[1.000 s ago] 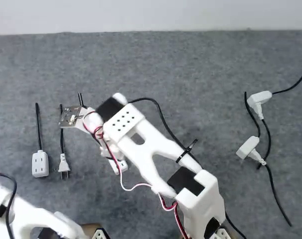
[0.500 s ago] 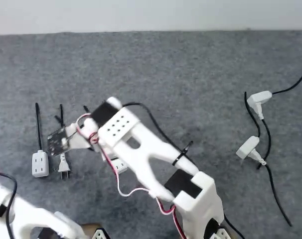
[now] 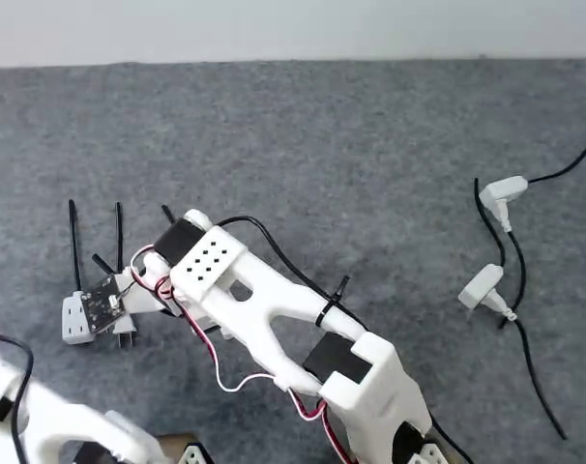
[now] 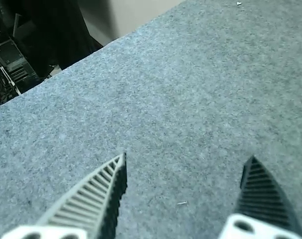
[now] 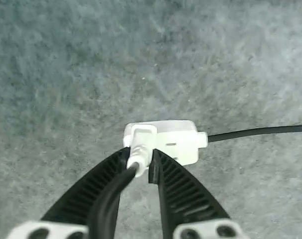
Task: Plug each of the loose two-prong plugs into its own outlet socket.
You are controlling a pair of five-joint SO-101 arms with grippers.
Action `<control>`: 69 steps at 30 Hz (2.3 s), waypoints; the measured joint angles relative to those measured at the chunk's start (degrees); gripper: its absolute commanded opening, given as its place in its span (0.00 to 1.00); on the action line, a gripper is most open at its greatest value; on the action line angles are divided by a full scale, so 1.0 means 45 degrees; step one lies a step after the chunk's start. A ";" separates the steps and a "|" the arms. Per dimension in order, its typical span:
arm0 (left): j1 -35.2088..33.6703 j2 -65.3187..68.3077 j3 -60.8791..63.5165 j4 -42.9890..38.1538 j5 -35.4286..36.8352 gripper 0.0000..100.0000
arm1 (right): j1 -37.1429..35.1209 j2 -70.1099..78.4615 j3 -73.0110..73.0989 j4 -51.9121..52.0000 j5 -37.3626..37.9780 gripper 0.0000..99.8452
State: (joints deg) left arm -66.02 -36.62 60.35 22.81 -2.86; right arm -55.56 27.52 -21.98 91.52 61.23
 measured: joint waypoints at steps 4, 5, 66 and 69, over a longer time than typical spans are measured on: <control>0.0000 0.0000 0.0000 0.0000 0.0000 0.35 | 0.0000 0.0000 0.0000 0.0371 0.0137 0.01; 0.0000 0.0000 0.0000 0.0000 0.0000 0.35 | 0.0000 0.0000 0.0000 0.0449 0.0137 0.01; -0.0234 0.0000 0.0000 0.0000 -0.0371 0.35 | 0.0371 -0.0059 0.0684 -0.0137 -0.0078 0.01; -0.0234 0.0000 0.0000 -0.0195 -0.0371 0.35 | 0.0371 -0.0078 0.0860 -0.0137 -0.0078 0.01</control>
State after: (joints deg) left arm -67.08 -36.62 60.35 21.93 -4.53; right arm -53.89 27.16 -18.11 90.90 60.88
